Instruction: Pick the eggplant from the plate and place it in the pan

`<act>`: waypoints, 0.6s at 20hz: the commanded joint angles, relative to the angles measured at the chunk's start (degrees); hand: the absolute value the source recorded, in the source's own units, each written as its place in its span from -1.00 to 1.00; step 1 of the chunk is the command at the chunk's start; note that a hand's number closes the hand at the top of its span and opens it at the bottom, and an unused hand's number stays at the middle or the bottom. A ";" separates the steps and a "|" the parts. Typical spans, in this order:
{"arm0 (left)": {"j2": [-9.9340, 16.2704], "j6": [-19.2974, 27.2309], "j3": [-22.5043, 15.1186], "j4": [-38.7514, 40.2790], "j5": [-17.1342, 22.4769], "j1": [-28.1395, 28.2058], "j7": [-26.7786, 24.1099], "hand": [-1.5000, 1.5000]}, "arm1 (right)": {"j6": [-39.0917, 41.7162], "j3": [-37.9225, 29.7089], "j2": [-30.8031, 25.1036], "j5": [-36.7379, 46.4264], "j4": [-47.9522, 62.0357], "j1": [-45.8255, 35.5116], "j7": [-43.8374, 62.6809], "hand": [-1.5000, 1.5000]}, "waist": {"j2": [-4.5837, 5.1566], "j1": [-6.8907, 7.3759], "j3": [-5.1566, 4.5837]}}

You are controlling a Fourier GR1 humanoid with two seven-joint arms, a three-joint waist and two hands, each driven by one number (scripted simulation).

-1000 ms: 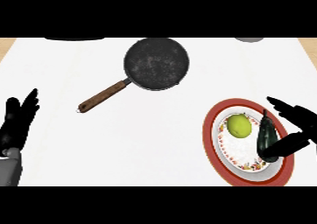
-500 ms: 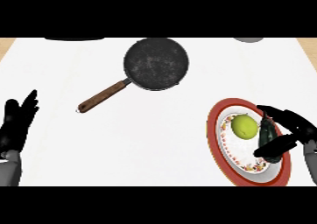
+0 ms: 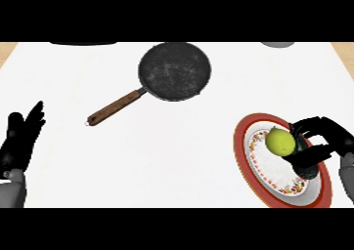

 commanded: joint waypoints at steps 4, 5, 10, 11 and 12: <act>1.24 -1.66 2.54 -0.66 0.87 0.84 -0.36 0.00 | -1.77 0.77 3.44 3.01 -9.70 4.16 6.28 1.00 | 0.08 -0.13 0.28; 0.71 -0.60 1.01 -1.12 -0.39 -1.18 2.26 0.00 | -3.43 4.42 5.42 6.38 -13.47 4.05 12.29 1.00 | -0.05 -0.39 0.25; 0.74 -1.02 1.46 0.21 -0.01 0.79 0.26 0.00 | -8.76 17.31 9.20 23.89 -23.61 6.94 28.04 1.00 | -0.46 -0.84 0.08; 0.43 -0.08 1.02 1.61 -1.11 -0.58 -0.83 0.00 | -7.63 18.48 9.66 25.58 -26.51 5.46 31.74 1.00 | -0.31 -1.15 0.07; 0.90 -1.35 1.37 1.56 -0.12 -0.55 0.34 0.00 | -7.90 20.64 12.06 27.72 -28.59 4.07 35.11 1.00 | -0.26 -0.66 0.12</act>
